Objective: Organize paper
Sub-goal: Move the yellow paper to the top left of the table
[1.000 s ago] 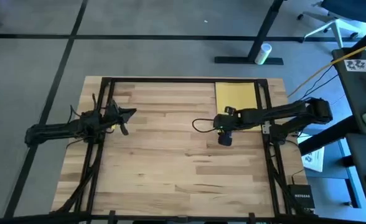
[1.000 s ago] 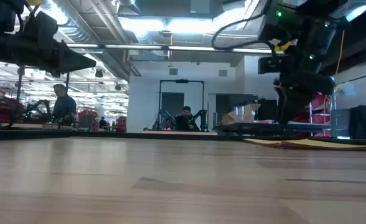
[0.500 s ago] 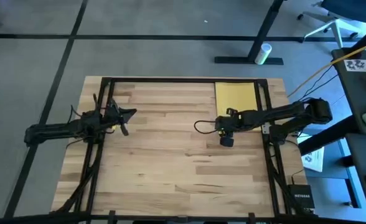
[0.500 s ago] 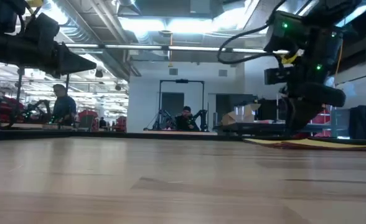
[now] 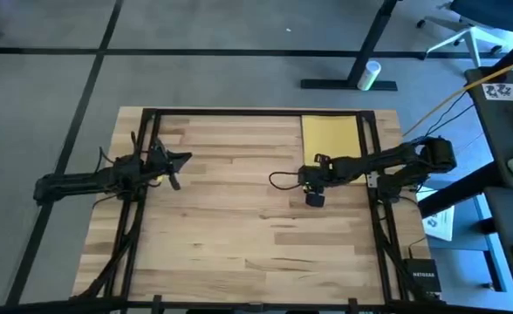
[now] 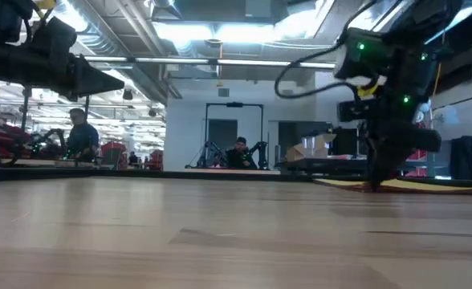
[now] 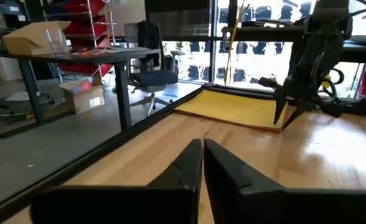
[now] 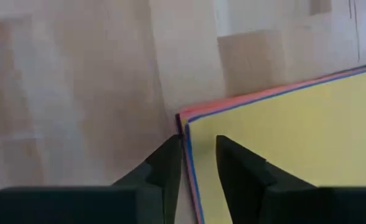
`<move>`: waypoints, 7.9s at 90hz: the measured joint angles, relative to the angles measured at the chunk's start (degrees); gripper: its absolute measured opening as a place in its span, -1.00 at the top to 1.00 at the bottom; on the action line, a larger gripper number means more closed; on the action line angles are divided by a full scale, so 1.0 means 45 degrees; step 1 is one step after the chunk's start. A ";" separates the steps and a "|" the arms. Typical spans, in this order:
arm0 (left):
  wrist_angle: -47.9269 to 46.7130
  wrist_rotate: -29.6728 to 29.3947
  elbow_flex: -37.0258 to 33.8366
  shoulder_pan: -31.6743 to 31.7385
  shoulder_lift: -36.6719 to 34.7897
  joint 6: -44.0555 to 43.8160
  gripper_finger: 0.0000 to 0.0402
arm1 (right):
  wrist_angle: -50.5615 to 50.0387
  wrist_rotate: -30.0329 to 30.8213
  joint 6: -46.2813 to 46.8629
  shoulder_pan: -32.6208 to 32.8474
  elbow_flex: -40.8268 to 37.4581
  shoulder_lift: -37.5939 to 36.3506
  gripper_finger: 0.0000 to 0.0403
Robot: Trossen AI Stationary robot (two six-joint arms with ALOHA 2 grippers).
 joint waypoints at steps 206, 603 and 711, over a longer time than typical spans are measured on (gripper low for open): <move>-0.0006 -0.0002 0.0000 -0.0005 0.0078 -0.0262 1.00 | -0.1373 -0.0607 0.0283 0.0012 0.3377 0.0428 1.00; 0.1764 0.6075 1.2808 0.2438 2.2266 0.1844 1.00 | -0.0736 0.0478 0.1870 -0.1926 0.2807 -0.2327 1.00; -0.3275 0.3000 1.4258 0.3011 2.4208 -0.0166 1.00 | -0.1783 0.0534 0.2150 -0.2251 0.2798 -0.2381 1.00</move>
